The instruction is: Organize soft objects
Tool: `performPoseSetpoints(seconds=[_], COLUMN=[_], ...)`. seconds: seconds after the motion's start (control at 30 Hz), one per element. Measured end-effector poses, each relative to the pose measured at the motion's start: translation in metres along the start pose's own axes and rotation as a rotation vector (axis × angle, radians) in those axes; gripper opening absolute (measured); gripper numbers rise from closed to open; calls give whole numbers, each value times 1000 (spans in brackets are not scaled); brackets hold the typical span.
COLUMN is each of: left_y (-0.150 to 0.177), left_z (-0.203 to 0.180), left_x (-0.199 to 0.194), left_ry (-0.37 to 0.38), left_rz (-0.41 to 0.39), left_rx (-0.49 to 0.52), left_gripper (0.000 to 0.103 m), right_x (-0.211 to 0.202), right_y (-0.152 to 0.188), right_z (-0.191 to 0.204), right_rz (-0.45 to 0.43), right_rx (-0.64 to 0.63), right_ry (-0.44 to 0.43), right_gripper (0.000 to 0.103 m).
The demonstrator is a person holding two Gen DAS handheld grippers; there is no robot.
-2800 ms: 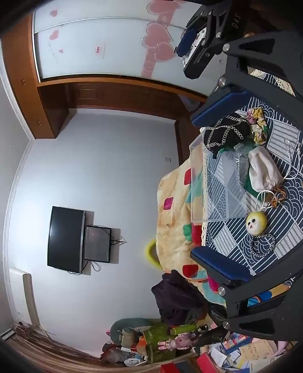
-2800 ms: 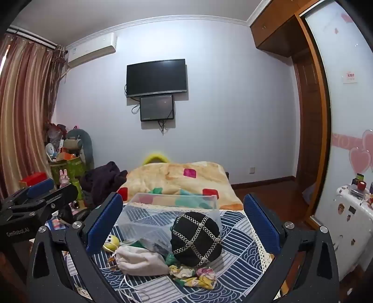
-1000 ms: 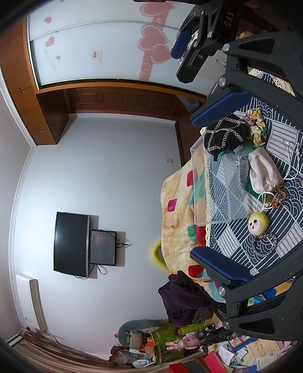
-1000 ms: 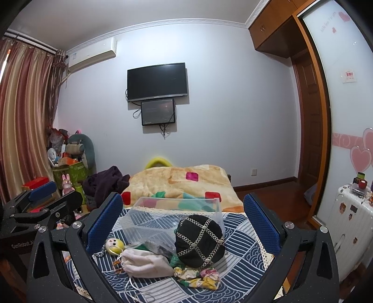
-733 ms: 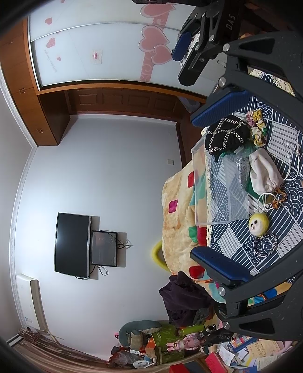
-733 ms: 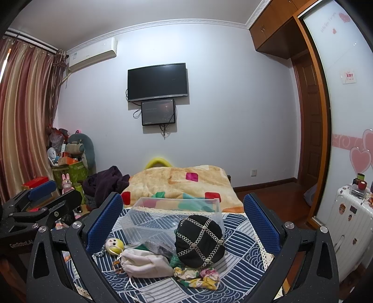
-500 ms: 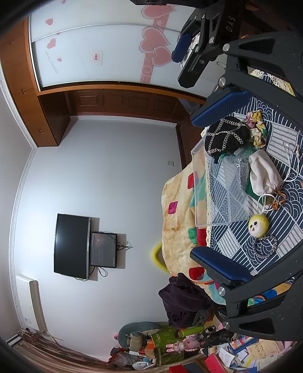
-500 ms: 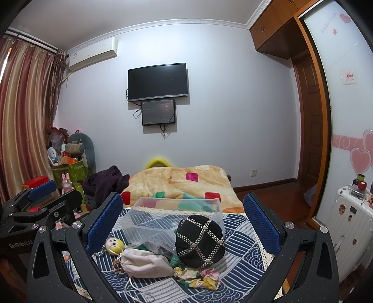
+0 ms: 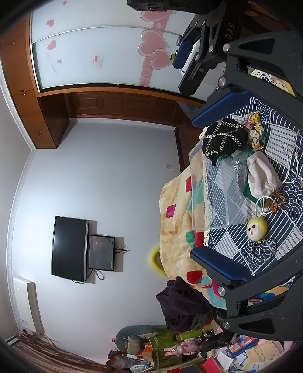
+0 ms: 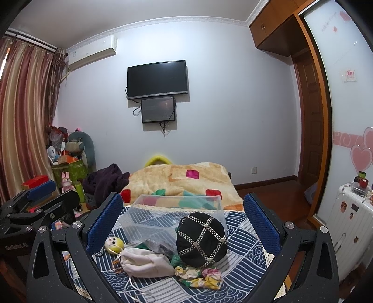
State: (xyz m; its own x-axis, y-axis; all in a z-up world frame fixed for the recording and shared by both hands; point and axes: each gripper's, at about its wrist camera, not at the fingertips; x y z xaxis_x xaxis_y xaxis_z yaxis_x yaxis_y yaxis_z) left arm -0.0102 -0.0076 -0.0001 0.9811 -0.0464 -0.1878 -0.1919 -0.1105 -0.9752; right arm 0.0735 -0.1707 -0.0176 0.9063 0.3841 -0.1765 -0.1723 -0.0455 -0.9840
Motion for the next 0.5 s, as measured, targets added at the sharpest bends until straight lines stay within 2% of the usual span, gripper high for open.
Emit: performPoseSetpoints(seconds=[0.13, 0.27, 0.4, 0.5], left_y=[5, 13, 25, 38], left_z=[0, 4, 19, 38], left_x=[5, 17, 36, 54], left_ry=[10, -11, -50, -62], left_rz=[13, 40, 104, 171], left_rx=[4, -3, -30, -63], left_gripper=[103, 103, 103, 103], right_x=[5, 10, 16, 26], right_y=[3, 9, 14, 22], right_z=[-2, -6, -10, -16], right_rz=[10, 26, 48, 82], right_rx=[9, 15, 18, 19], right_ry=[-3, -6, -16, 10], right_gripper=[103, 103, 103, 103])
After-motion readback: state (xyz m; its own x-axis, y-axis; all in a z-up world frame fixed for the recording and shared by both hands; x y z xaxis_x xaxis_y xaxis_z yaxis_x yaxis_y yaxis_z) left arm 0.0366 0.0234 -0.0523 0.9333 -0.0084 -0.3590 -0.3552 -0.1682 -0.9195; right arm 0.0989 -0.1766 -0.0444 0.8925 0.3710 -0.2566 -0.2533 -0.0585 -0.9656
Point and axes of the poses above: each gripper's, at about its wrist camera, not at the fingertips, and x roughly the way its jaws point, z to its left, y to its underside, and after that the axes turned 2 degrees about -x, right-handed
